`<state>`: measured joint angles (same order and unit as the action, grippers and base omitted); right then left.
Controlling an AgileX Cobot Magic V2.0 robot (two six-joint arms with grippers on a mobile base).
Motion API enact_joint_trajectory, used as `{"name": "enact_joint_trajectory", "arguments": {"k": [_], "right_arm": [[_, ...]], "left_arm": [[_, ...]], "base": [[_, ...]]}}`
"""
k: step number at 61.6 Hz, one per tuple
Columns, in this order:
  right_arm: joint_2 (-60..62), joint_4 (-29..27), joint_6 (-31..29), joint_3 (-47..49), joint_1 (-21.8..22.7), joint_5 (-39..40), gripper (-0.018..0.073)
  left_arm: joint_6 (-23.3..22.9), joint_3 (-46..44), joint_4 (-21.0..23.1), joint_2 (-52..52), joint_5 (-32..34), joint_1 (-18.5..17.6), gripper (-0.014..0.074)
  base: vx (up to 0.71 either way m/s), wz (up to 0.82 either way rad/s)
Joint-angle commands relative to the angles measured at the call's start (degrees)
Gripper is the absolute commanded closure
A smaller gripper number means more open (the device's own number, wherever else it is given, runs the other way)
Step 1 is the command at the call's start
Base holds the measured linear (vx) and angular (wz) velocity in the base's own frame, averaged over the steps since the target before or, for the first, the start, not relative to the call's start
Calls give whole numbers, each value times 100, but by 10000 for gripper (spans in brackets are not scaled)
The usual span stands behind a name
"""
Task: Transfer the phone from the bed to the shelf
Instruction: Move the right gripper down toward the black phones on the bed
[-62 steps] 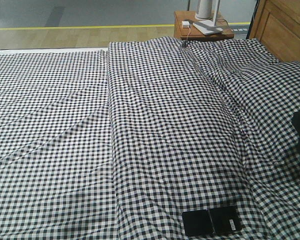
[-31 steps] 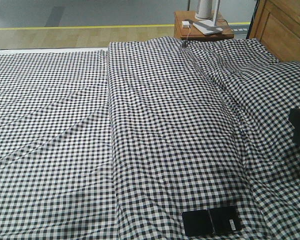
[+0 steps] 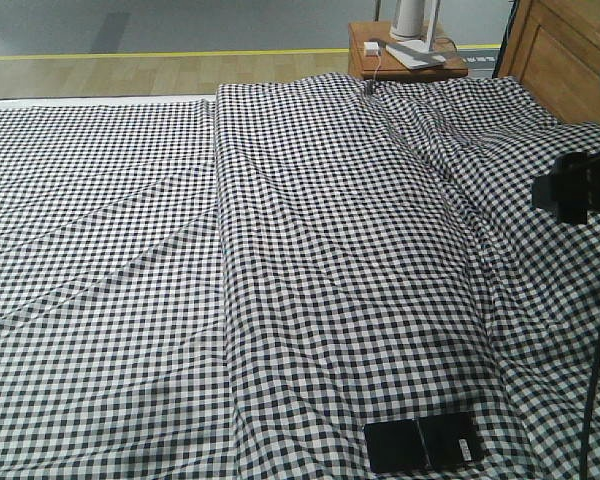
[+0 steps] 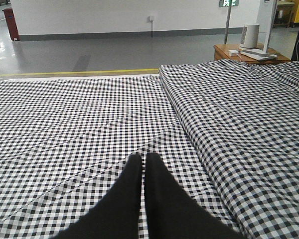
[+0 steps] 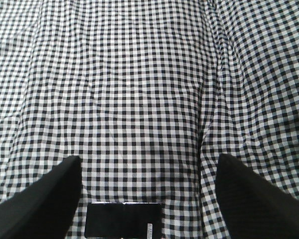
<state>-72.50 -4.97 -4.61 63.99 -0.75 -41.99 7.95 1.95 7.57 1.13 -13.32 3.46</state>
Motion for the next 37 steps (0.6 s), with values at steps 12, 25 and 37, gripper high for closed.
{"name": "enact_joint_trajectory", "arguments": {"k": [12,25,37], "right_arm": [[-389,-1071,-1139,845,1063,-443,28],[-1028,-2568,-2631,874,2315,-1396,29],[-1888,-3532,-3715,874,3116,-2054,30]], "left_arm": [[-22,14,36,31,421,-34,596],[-22,14,36,31,421,-34,596],[-22,14,36,31,421,-34,596]], "base": [[0,0],[0,0],[0,0]]}}
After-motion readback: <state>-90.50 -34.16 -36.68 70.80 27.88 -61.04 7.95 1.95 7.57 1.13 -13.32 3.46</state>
